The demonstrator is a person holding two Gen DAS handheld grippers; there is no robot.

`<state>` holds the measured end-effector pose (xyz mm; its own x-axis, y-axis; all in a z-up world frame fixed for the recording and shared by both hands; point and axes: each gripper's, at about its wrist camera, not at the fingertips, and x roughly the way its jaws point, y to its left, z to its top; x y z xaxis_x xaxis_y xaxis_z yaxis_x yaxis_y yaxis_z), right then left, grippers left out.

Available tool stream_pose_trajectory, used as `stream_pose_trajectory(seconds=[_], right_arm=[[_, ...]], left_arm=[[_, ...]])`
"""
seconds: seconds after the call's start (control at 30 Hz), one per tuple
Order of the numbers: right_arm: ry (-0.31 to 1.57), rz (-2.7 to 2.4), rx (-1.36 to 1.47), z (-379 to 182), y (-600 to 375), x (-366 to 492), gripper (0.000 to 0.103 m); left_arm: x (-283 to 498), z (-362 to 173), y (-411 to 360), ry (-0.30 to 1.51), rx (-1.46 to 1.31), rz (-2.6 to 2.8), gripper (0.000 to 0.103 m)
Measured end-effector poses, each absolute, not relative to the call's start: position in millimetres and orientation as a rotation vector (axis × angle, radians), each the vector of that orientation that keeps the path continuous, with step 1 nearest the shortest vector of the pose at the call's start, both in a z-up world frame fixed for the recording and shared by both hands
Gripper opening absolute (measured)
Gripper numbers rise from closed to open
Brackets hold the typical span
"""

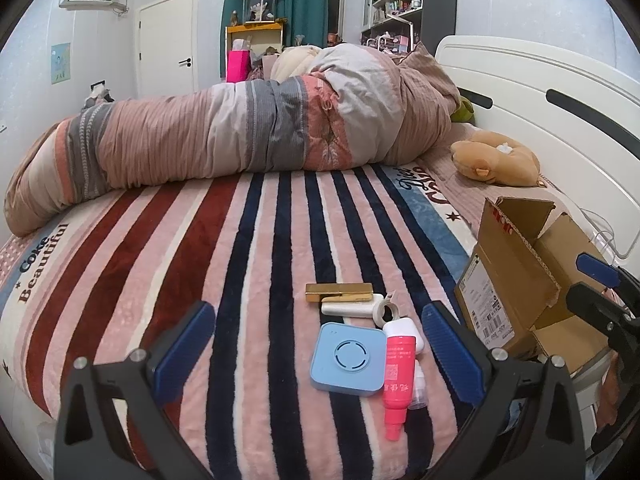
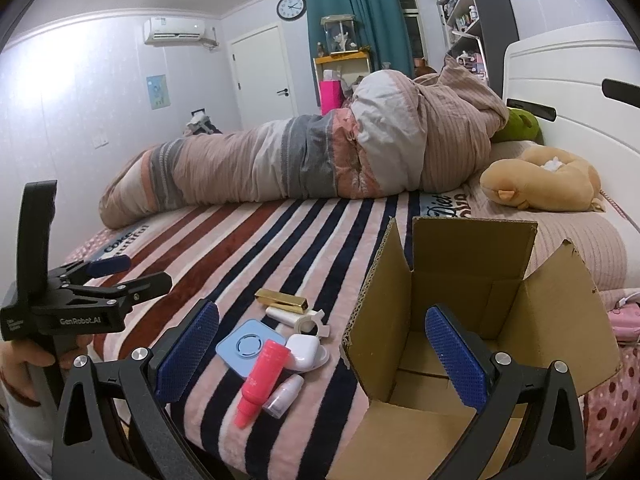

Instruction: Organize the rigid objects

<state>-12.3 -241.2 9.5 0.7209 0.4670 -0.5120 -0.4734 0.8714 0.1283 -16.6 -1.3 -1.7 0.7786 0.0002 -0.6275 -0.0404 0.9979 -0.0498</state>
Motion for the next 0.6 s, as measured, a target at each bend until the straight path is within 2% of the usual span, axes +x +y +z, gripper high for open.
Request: stream_pose_trajectory(seconds=[0.6], right_arm=[[0.532, 0.532, -0.008, 11.4, -239.3, -15.1, 0.103]], left_arm=[[-11.2, -6.7, -3.8, 0.677, -0.048, 0.023, 0.103]])
